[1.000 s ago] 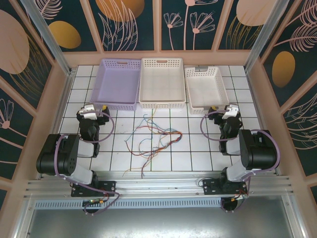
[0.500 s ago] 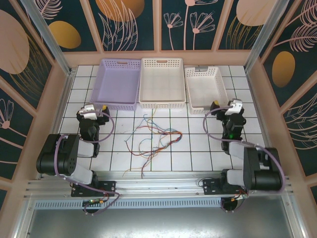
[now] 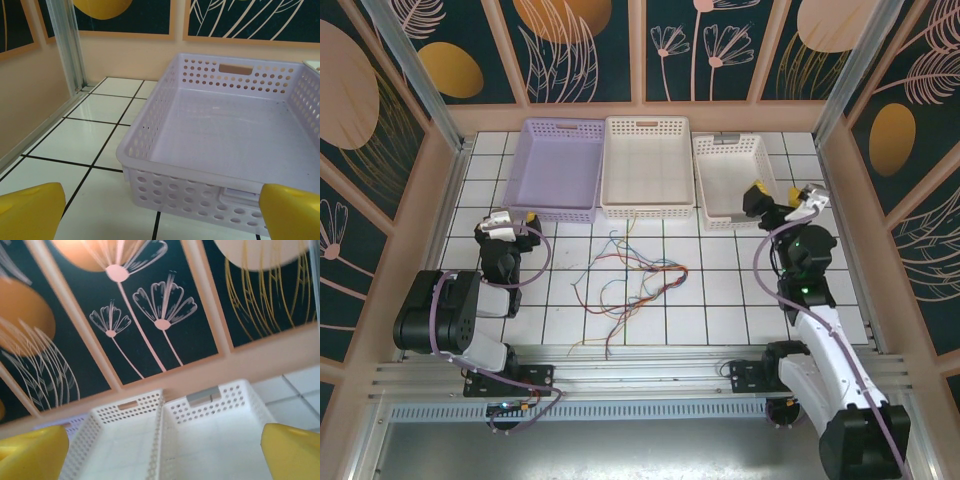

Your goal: Untangle the cables

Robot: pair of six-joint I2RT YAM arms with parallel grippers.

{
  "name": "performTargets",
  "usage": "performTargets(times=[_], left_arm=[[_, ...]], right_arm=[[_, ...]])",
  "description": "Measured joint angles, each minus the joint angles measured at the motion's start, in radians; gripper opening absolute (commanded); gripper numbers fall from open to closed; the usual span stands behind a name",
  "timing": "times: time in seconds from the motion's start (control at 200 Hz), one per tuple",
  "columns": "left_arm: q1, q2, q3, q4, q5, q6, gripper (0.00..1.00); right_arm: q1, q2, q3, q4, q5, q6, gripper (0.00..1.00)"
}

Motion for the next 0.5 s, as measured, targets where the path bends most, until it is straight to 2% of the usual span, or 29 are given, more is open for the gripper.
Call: performTargets(times=[0.245, 0.335, 0.5], left_arm=[[0.000, 0.000, 0.000, 0.000, 0.000, 0.000, 0.99], [0.000, 0.000, 0.000, 0.000, 0.000, 0.000, 0.99], [0.000, 0.000, 0.000, 0.000, 0.000, 0.000, 0.99]], right_arm=[[0.009, -0.006, 0.042, -0.183, -0.111, 0.126, 0.99], [0.060, -0.006, 0.044, -0.253, -0.112, 0.131, 0.99], [0.195, -0.009, 0.070, -0.382, -0.031, 0.110, 0.99]])
